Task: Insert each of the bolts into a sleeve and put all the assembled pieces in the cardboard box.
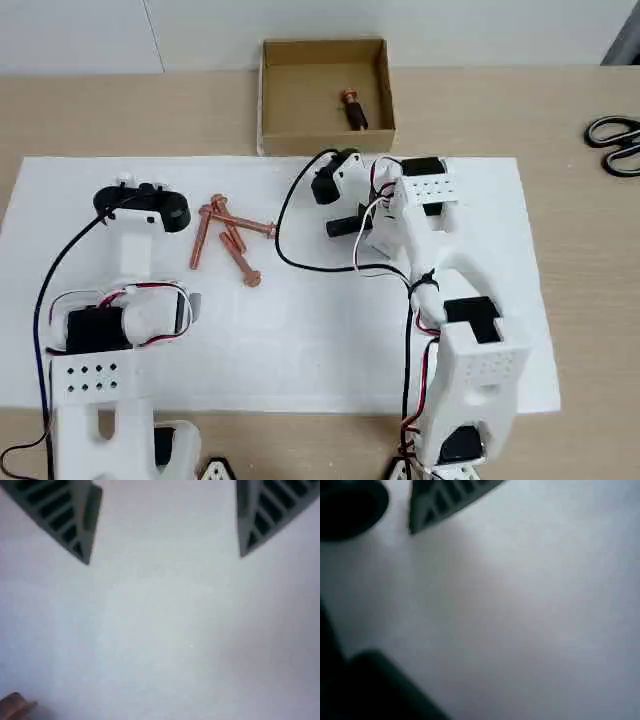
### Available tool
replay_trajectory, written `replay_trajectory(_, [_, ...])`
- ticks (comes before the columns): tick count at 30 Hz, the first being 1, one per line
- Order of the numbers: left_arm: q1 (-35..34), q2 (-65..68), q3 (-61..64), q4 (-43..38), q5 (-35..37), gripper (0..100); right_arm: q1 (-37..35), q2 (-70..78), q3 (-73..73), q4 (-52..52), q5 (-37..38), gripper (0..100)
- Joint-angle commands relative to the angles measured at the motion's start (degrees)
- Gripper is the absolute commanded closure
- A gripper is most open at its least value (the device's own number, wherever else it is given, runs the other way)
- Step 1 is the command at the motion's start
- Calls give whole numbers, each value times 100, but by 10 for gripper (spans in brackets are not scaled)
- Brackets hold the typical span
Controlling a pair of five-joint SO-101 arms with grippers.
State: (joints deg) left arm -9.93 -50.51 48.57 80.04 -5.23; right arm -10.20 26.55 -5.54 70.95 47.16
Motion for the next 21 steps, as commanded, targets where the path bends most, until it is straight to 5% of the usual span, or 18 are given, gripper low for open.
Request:
replay_trajectory(1, [-44,-62,-31,-114,18,818,136,189,-316,-31,44,741])
replay_trajectory(10, [-44,-62,-40,-123,18,818,198,207,-325,338,44,995])
replay_trajectory(21, [-44,-62,-66,-114,18,818,171,-699,-1310,1473,-993,995])
